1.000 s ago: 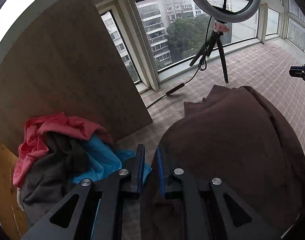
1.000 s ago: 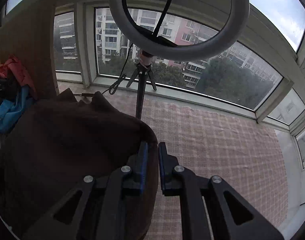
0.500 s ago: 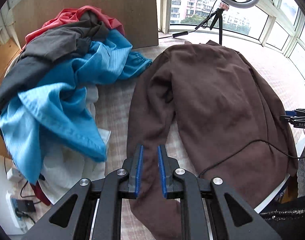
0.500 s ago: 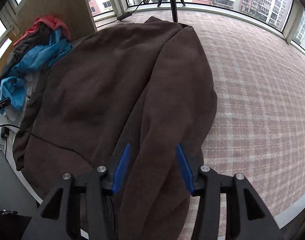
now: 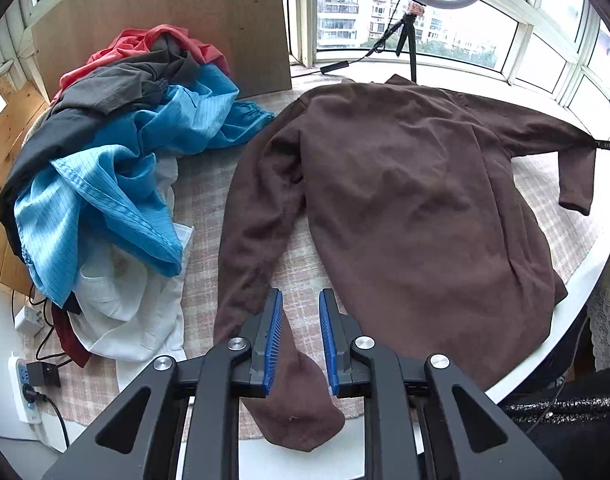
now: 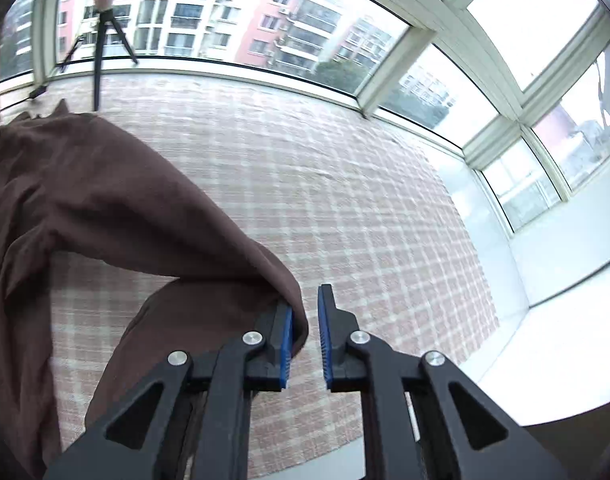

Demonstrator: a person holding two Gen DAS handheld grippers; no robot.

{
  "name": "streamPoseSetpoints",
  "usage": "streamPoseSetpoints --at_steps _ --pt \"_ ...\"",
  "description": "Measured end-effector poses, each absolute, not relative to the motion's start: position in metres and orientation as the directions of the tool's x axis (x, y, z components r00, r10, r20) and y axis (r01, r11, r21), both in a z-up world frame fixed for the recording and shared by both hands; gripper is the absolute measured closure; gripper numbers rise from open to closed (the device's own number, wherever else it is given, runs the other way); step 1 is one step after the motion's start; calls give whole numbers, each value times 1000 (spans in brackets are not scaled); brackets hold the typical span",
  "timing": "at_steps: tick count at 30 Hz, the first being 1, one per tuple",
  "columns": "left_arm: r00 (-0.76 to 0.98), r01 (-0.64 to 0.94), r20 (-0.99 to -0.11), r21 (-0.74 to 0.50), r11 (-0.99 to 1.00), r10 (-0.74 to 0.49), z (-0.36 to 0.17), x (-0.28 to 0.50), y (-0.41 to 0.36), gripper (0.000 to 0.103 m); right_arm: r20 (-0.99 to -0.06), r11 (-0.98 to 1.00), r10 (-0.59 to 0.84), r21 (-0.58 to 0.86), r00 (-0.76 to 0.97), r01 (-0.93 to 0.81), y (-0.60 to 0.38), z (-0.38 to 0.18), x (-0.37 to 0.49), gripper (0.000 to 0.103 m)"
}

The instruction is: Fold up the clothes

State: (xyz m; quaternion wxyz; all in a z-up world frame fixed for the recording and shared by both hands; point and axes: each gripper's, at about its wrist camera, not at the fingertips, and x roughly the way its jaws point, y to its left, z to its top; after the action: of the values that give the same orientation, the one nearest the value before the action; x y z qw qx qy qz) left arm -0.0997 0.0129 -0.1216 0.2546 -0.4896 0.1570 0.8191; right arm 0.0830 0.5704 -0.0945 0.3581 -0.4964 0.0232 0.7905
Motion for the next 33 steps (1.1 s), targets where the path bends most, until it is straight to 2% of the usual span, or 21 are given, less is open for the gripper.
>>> streamPoseSetpoints --at_steps 2,4,7,8,12,14,21,25,28,31,33 --pt "-367 -579 -891 -5 -815 266 -129 -92 16 81 -827 -820 412 -154 -382 -552 551 -93 100 82" --pt "-340 -579 -902 -21 -815 265 -138 -86 19 81 -860 -903 244 -32 -449 -429 510 -112 104 73" --pt "-292 -584 -920 -46 -810 263 -153 -79 27 81 -903 -961 21 101 -429 -259 448 -158 85 70" --pt "-282 -593 -921 -53 -803 269 -155 -75 33 81 -908 -966 -5 112 -418 -231 433 -173 75 70" --pt "-231 -638 -917 -109 -762 325 -155 -54 64 81 -914 -961 -30 138 -404 -241 429 -208 26 70" --pt "-181 -690 -899 -173 -703 399 -150 -38 99 81 -918 -946 -45 166 -395 -278 448 -217 -1 70" --pt "80 -871 -847 -316 -375 526 -160 43 260 81 -922 -917 -142 260 -361 -302 488 -237 -43 70" --pt "139 -917 -878 -289 -276 458 -185 81 313 81 -905 -896 -211 330 -370 -297 496 -246 -48 70" --pt "112 -923 -904 -249 -294 413 -203 86 325 81 -893 -889 -238 358 -382 -284 498 -248 -48 67" --pt "91 -916 -901 -242 -320 423 -201 81 324 81 -885 -884 -263 380 -384 -271 501 -246 -42 67" --pt "76 -911 -900 -238 -337 430 -200 77 324 89 -877 -878 -276 396 -393 -268 504 -243 -36 67"
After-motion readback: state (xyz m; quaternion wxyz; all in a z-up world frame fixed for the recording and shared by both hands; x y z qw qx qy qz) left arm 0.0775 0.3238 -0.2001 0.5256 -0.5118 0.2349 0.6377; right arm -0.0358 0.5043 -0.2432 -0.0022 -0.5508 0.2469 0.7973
